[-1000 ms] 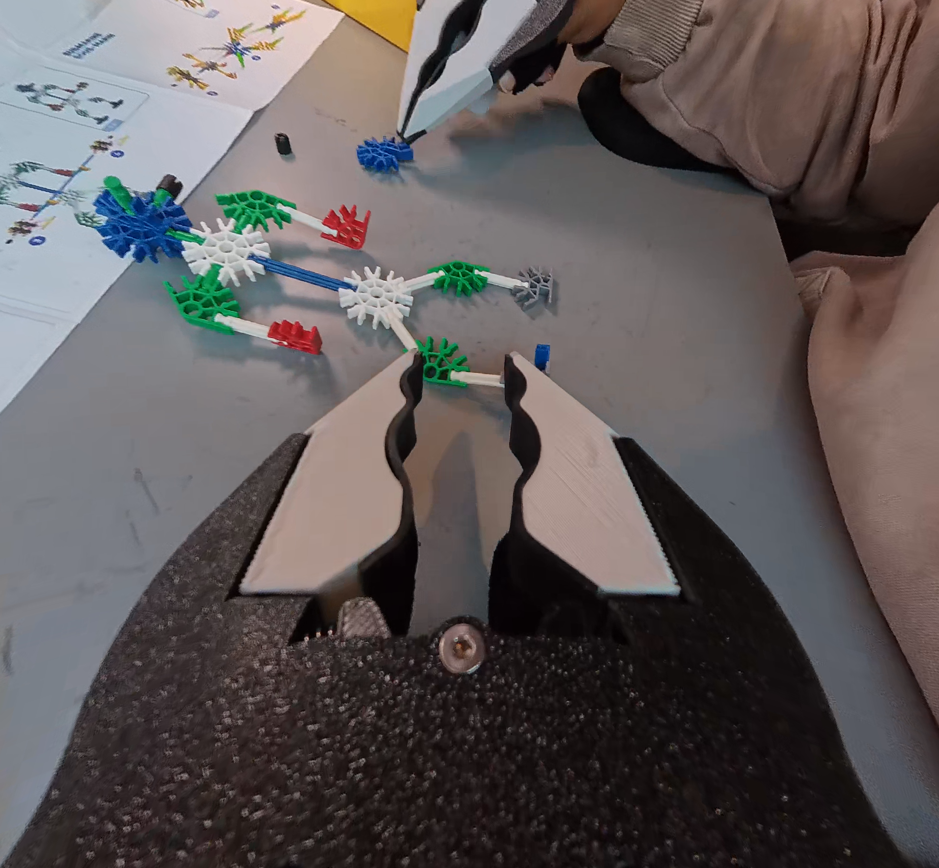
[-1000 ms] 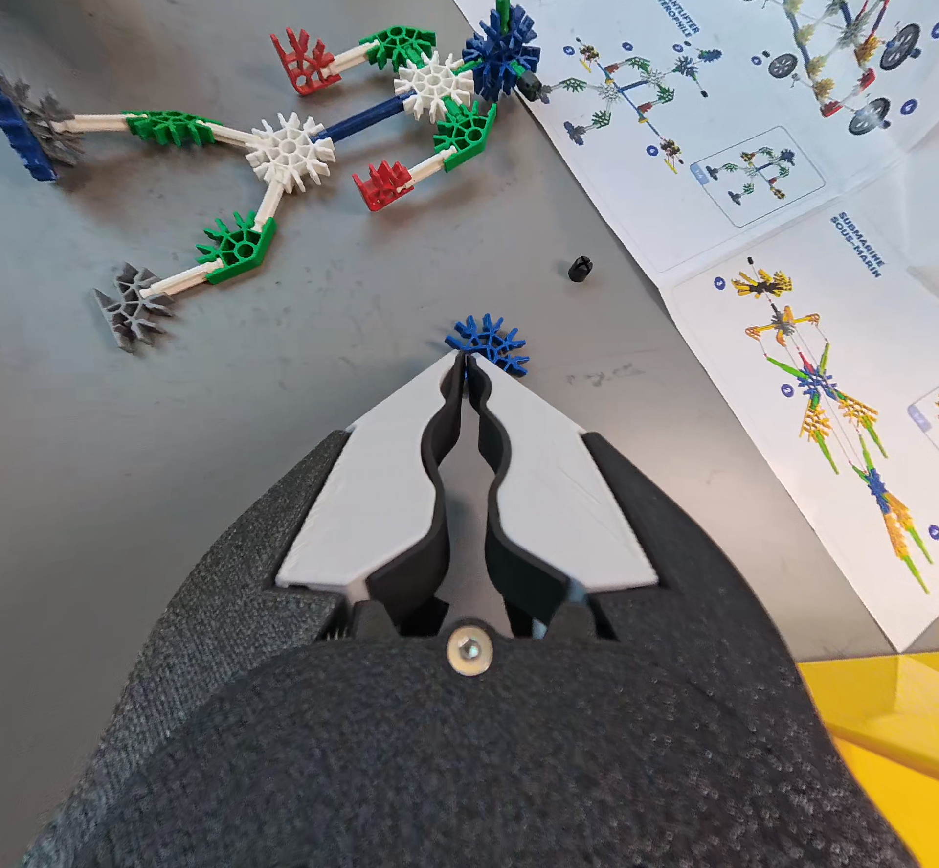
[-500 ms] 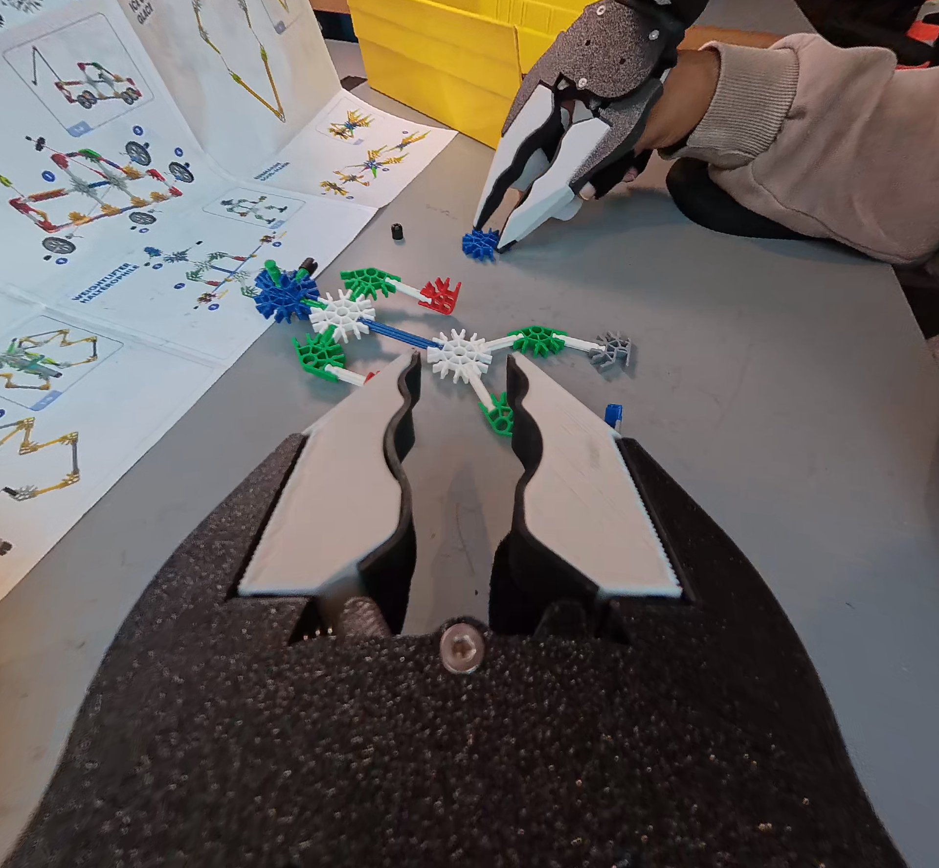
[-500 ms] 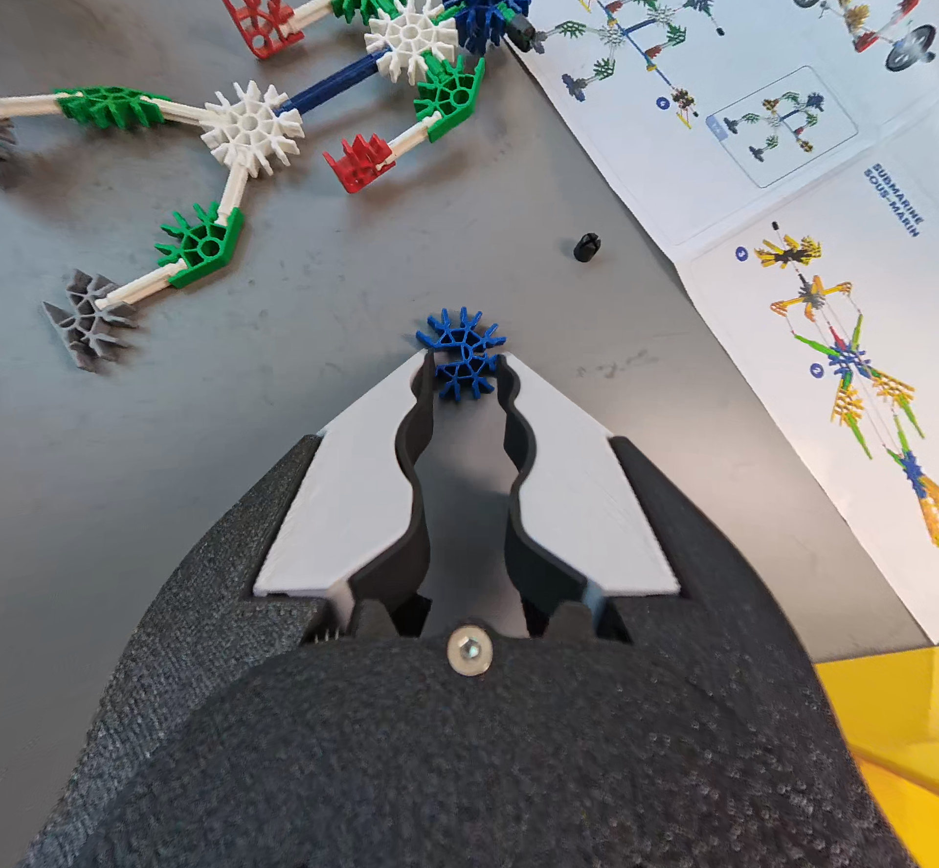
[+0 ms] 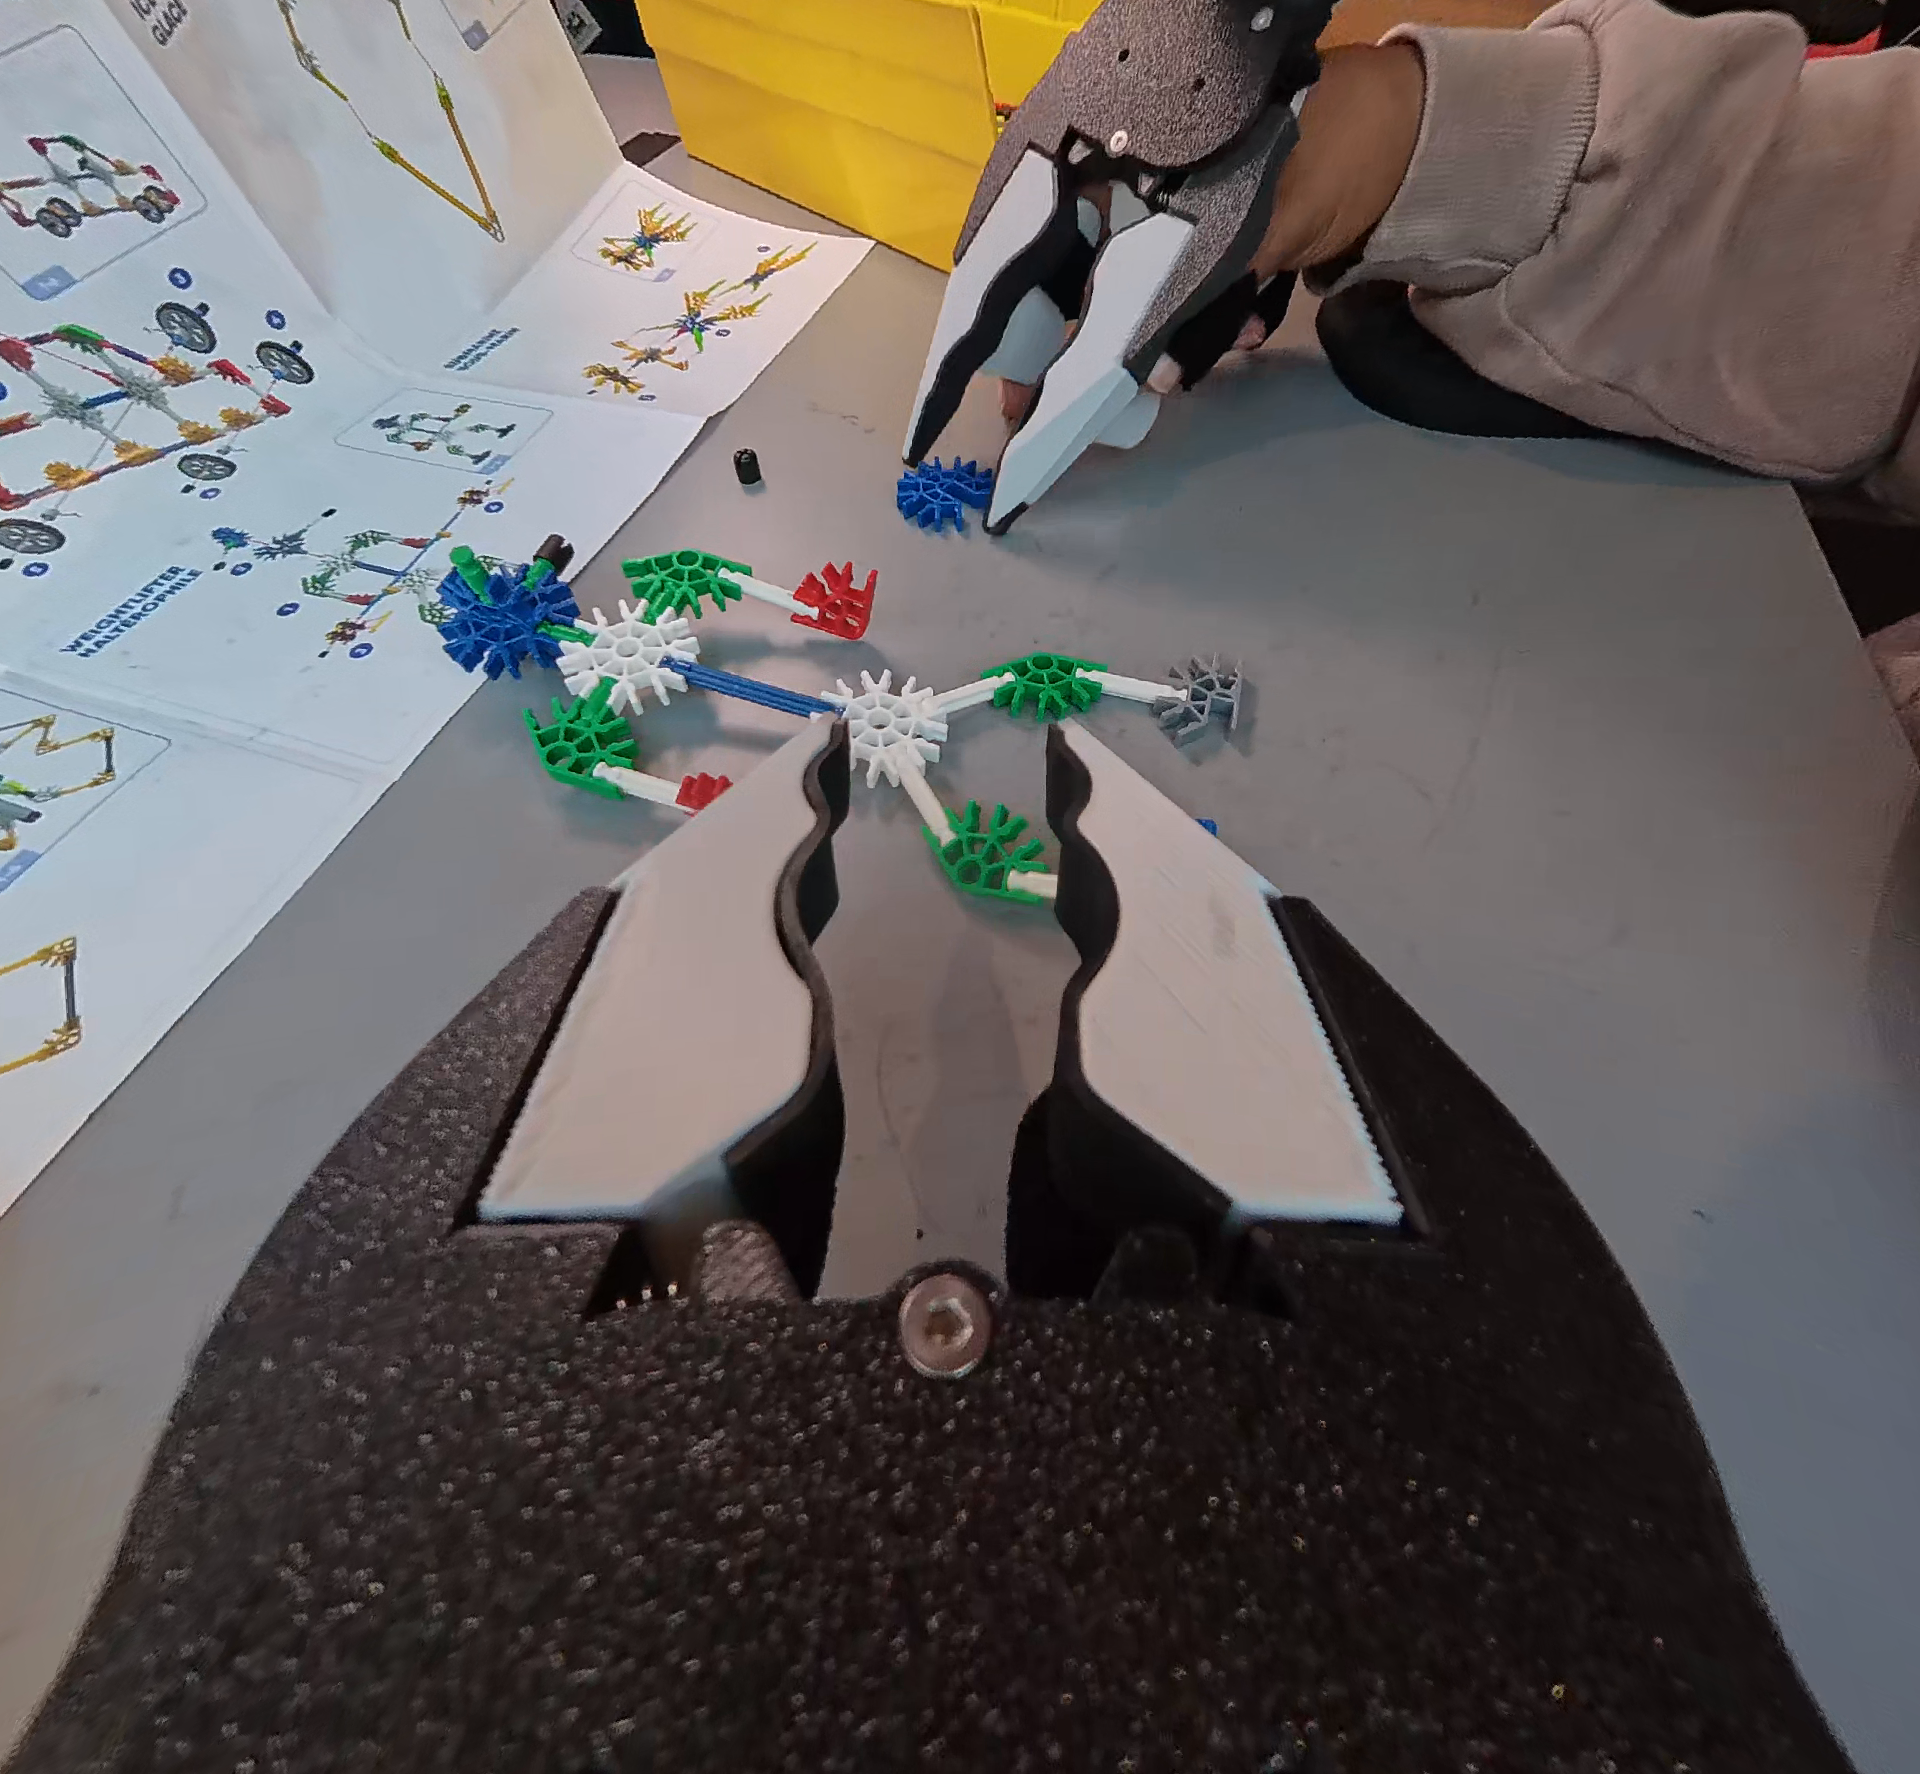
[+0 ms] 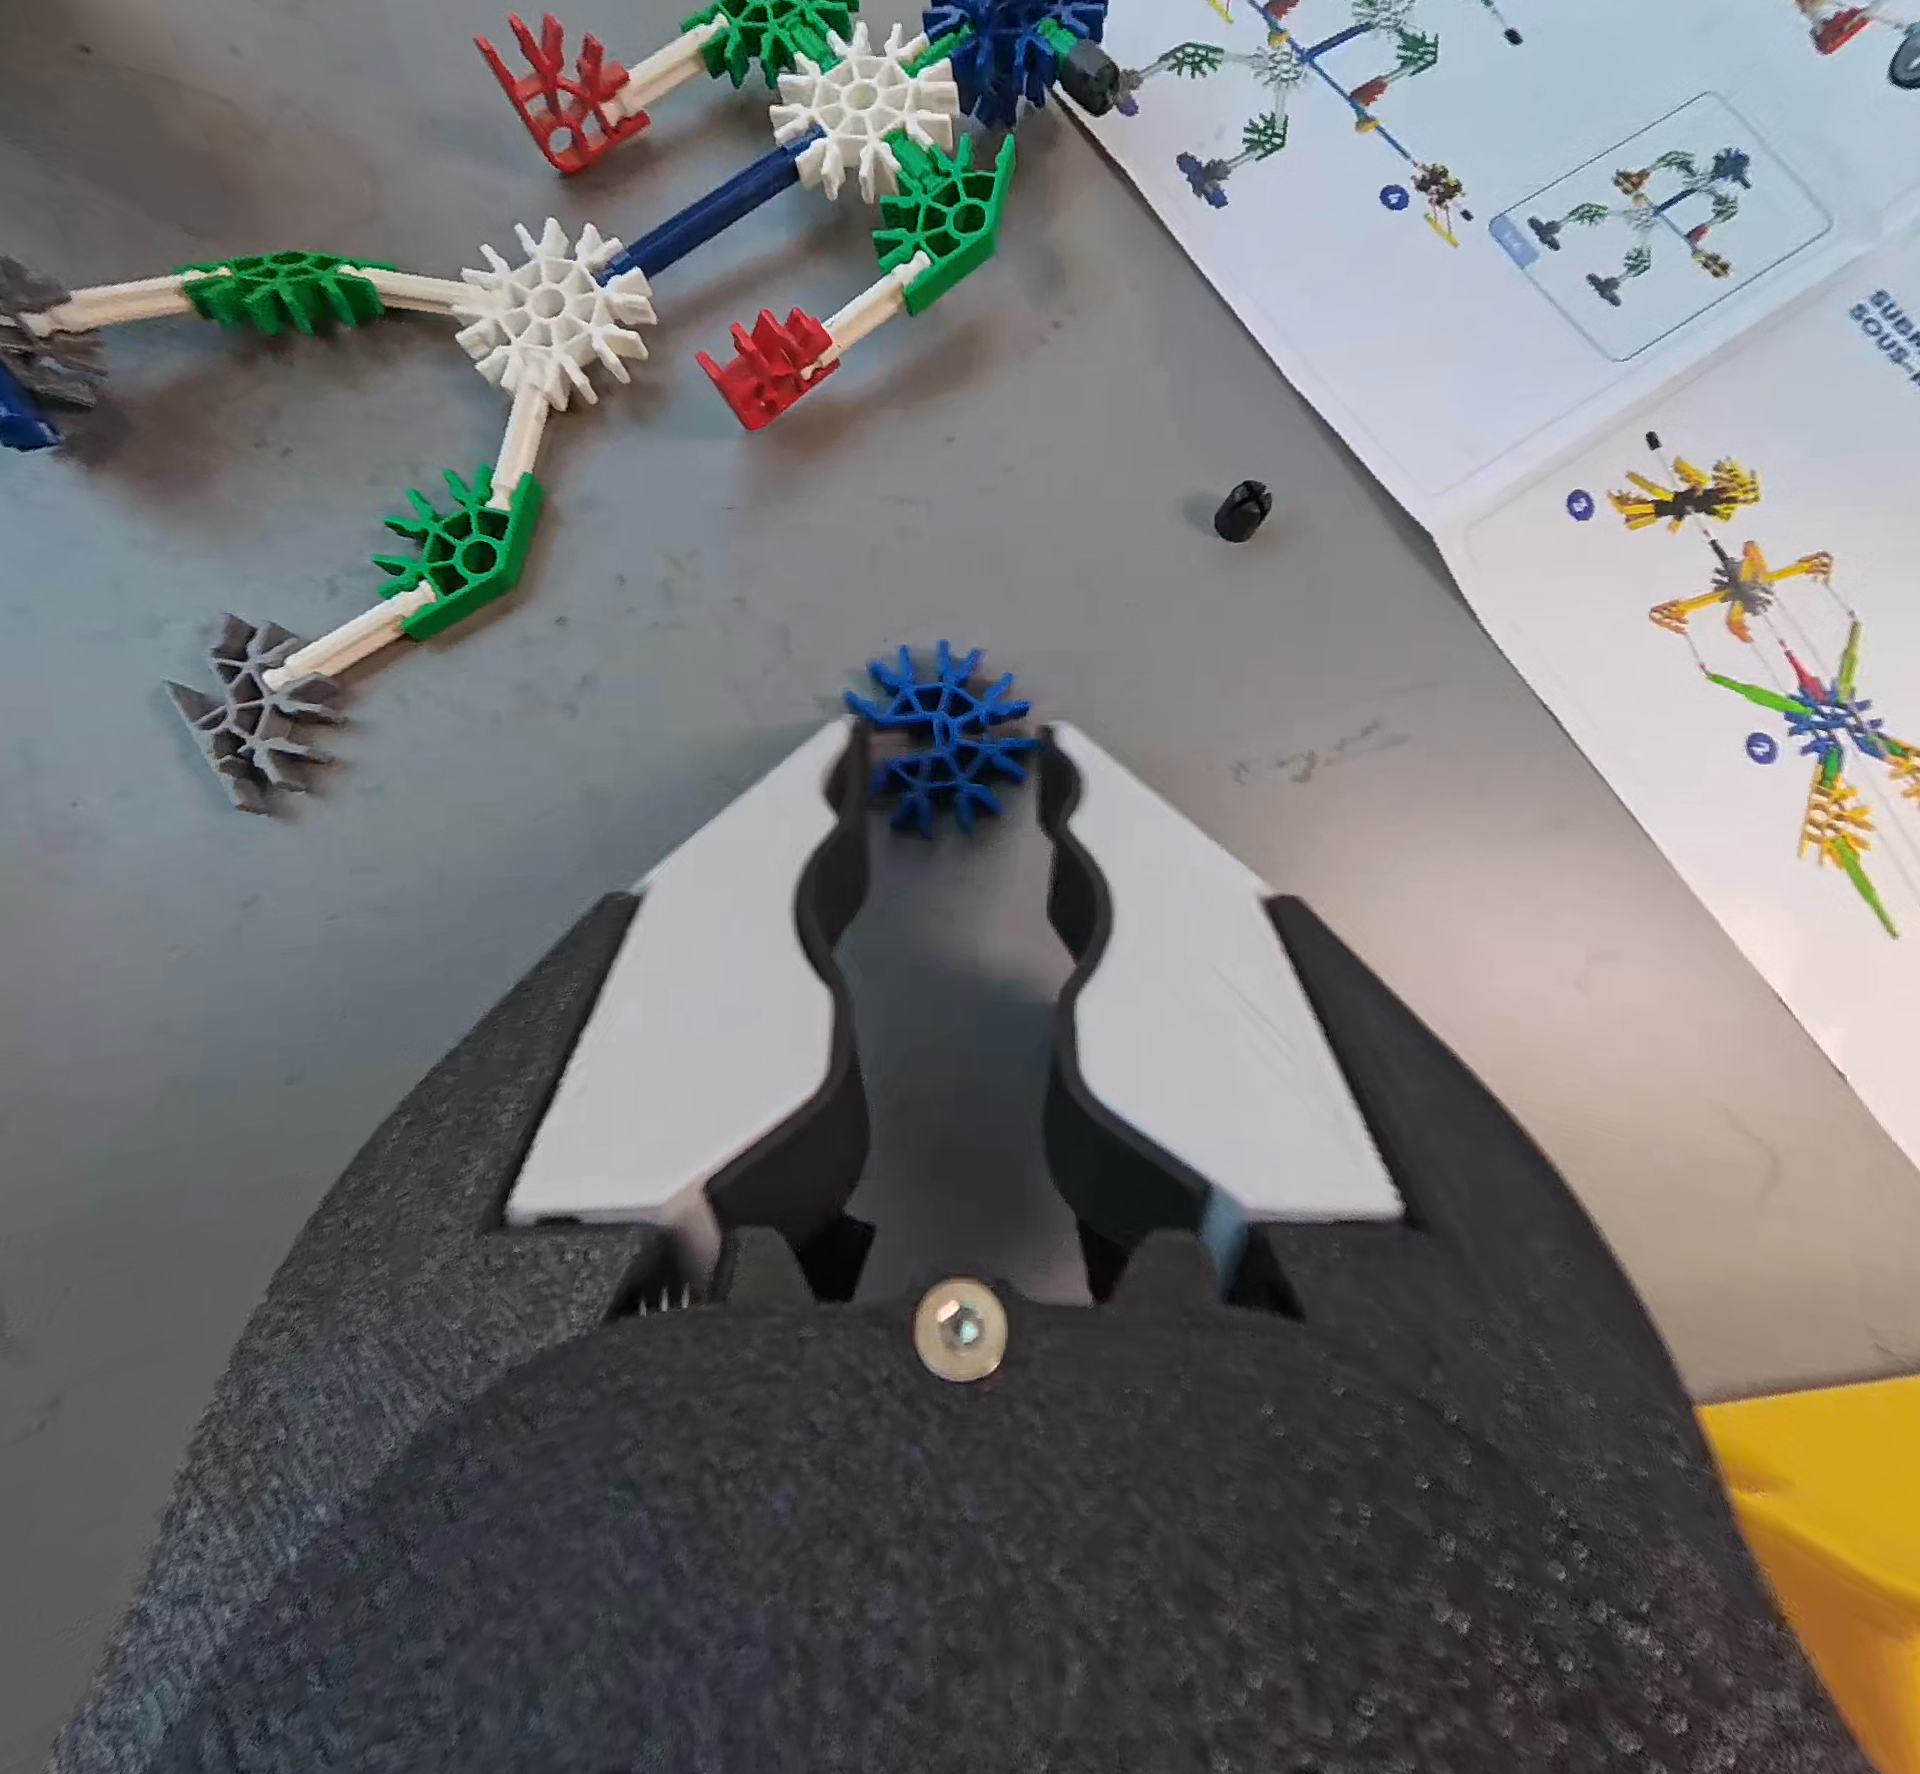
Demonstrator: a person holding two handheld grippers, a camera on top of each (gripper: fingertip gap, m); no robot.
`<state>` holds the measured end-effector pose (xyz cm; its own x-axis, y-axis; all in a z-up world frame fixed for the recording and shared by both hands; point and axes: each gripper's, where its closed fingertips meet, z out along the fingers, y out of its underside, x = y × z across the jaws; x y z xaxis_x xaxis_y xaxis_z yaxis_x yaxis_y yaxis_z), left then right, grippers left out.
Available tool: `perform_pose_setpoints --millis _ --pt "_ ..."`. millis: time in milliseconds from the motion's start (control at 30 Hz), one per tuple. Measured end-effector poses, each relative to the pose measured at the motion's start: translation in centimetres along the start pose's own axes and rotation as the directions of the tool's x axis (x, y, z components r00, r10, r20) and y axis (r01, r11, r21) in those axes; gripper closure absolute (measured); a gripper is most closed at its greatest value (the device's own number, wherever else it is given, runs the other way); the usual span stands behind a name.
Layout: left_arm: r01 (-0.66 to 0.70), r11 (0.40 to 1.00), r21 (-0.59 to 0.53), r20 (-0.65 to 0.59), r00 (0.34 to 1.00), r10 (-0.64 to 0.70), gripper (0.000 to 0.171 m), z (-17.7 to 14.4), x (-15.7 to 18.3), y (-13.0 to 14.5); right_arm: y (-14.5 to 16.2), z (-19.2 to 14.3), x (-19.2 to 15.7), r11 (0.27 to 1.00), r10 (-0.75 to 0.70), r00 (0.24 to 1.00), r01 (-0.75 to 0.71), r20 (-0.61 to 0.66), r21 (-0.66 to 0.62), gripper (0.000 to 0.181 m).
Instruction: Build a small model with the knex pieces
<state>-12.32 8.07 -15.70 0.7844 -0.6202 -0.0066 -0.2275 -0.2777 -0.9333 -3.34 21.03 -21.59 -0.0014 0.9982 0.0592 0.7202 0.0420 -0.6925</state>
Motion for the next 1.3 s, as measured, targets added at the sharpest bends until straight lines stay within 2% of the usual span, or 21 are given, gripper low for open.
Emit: perform_pose_setpoints --millis 167,233,300,367,467,600,667,733,900,967,1067,1167,1300 --pt "0.011 0.999 0.039 0.008 1.000 -0.012 0.130 -0.4 -0.3 -0.6 -0.3 0.0 -2.5 0.999 -0.036 0.995 0.036 0.089 -0.008 0.154" --pt "0.005 0.998 0.055 0.001 1.000 -0.005 0.130 -0.5 -0.1 -0.9 -1.6 -0.6 -3.9 0.998 -0.003 0.983 -0.008 0.183 0.062 0.154" --pt "-0.016 0.997 0.075 -0.016 1.000 0.018 0.130 -0.6 0.5 -1.4 -3.8 -1.9 -6.0 0.981 0.010 0.943 -0.075 0.333 0.181 0.154" --pt "-0.031 0.994 0.109 -0.054 0.998 0.037 0.131 -0.6 1.8 -2.3 -6.0 -3.8 -8.8 0.943 -0.016 0.856 -0.159 0.517 0.293 0.154" --pt "-0.033 0.981 0.191 -0.132 0.990 0.059 0.132 -0.6 4.7 -4.5 -8.6 -6.8 -13.3 0.872 -0.101 0.661 -0.301 0.743 0.386 0.154" --pt "-0.099 0.954 0.283 -0.162 0.976 0.149 0.143 -0.9 7.9 -6.9 -10.3 -9.0 -16.6 0.830 -0.156 0.466 -0.415 0.871 0.371 0.154" --pt "-0.145 0.938 0.315 -0.155 0.967 0.201 0.150 -1.3 8.9 -7.7 -10.6 -9.6 -17.4 0.820 -0.163 0.401 -0.453 0.902 0.350 0.154" --pt "-0.157 0.931 0.329 -0.163 0.962 0.219 0.158 -1.7 9.5 -8.0 -10.9 -9.9 -17.4 0.808 -0.157 0.368 -0.486 0.916 0.334 0.154" --pt "-0.108 0.949 0.295 -0.187 0.968 0.169 0.160 -1.5 8.7 -7.2 -10.9 -8.9 -17.1 0.815 -0.094 0.373 -0.503 0.923 0.287 0.154" --pt "-0.086 0.960 0.265 -0.185 0.973 0.138 0.163 -1.2 8.0 -6.6 -11.1 -8.6 -16.3 0.800 -0.068 0.393 -0.528 0.917 0.285 0.160" --pt "-0.047 0.975 0.217 -0.177 0.980 0.087 0.164 -0.6 7.0 -5.7 -10.8 -7.4 -15.3 0.808 -0.030 0.486 -0.502 0.873 0.308 0.160" --pt "-0.026 0.986 0.165 -0.176 0.983 0.055 0.165 -0.2 6.5 -4.7 -10.6 -7.5 -15.1 0.822 -0.075 0.571 -0.428 0.818 0.375 0.155" --pt "-0.020 0.992 0.122 -0.171 0.984 0.041 0.167 0.1 6.1 -4.0 -9.9 -6.5 -14.4 0.854 -0.144 0.737 -0.245 0.661 0.459 0.155"
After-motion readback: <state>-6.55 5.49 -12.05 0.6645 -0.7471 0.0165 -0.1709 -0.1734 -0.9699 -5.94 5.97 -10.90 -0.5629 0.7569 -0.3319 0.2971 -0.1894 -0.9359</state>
